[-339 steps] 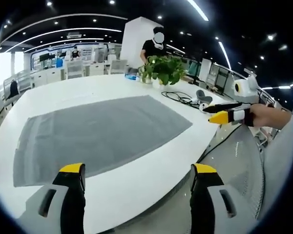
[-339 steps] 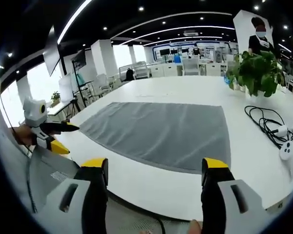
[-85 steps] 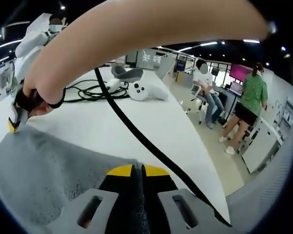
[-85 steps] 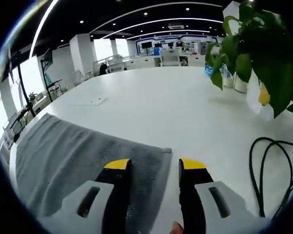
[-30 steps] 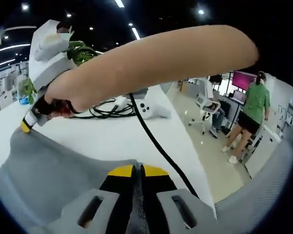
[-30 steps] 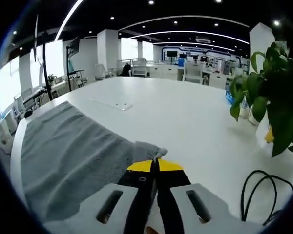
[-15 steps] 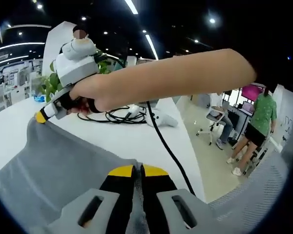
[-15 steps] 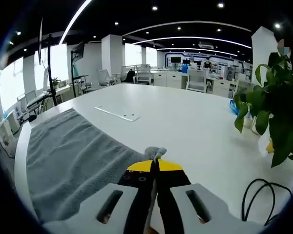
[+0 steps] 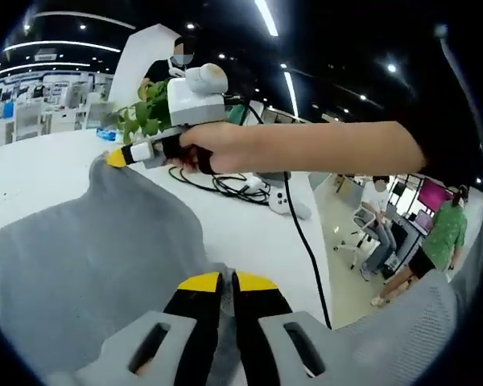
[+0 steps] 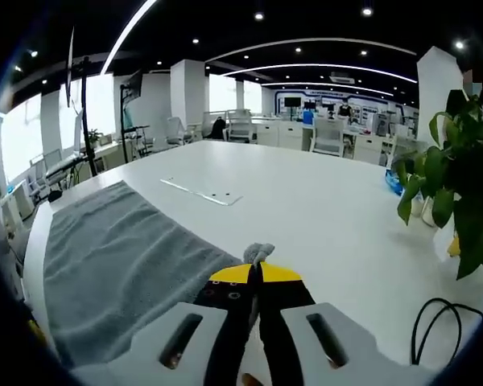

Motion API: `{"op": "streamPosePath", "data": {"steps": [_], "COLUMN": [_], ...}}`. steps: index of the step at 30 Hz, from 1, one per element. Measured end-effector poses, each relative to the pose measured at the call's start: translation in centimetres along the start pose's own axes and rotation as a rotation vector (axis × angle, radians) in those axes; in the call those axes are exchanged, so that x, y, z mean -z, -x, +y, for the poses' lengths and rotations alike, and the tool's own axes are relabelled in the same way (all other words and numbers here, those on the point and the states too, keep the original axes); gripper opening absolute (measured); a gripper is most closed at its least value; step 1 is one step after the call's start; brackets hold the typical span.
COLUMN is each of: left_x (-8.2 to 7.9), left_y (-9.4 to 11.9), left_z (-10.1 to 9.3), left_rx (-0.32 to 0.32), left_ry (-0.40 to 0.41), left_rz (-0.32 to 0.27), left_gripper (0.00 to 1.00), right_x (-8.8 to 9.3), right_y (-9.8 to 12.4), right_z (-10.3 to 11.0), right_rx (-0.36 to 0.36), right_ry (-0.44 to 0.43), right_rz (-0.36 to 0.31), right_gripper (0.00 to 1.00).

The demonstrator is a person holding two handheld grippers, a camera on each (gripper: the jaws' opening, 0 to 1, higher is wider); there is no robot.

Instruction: Fold the towel on the table until its edges align and the towel forms a compact rectangular stack.

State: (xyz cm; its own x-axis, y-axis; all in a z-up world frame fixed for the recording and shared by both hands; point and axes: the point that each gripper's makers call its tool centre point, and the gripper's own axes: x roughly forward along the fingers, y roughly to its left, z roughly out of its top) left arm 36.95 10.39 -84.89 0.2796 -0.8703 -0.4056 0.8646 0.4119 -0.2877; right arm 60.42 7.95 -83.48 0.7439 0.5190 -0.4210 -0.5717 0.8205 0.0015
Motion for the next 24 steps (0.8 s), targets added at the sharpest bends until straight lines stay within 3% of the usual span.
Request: {"op": "streamPosePath", "data": {"steps": [11,19,24], "left_x": [3.2,3.9,4.4], "left_y": [0.5,-0.2,-0.5], "left_z": [1.7,1.3,2.0], "left_rx": [-0.076,-0.089,-0.146], "left_ry": [0.104,0.12,0.146], "left_rz": [0.054,0.077,0.105], "left_gripper": [0.04,0.17,0.17], "right_x": [0.2,0.5,0.3], "right_y": [-0.7,-0.7,-0.5], "right_z": [0.8,1.1,1.0], "right_rx": [-0.013,-0.027,-0.023], "right_ry": [0.015,0.019,0.019], "right_rz": [0.011,0.018,0.014], "right_gripper": [0.0,0.0,0.0]}}
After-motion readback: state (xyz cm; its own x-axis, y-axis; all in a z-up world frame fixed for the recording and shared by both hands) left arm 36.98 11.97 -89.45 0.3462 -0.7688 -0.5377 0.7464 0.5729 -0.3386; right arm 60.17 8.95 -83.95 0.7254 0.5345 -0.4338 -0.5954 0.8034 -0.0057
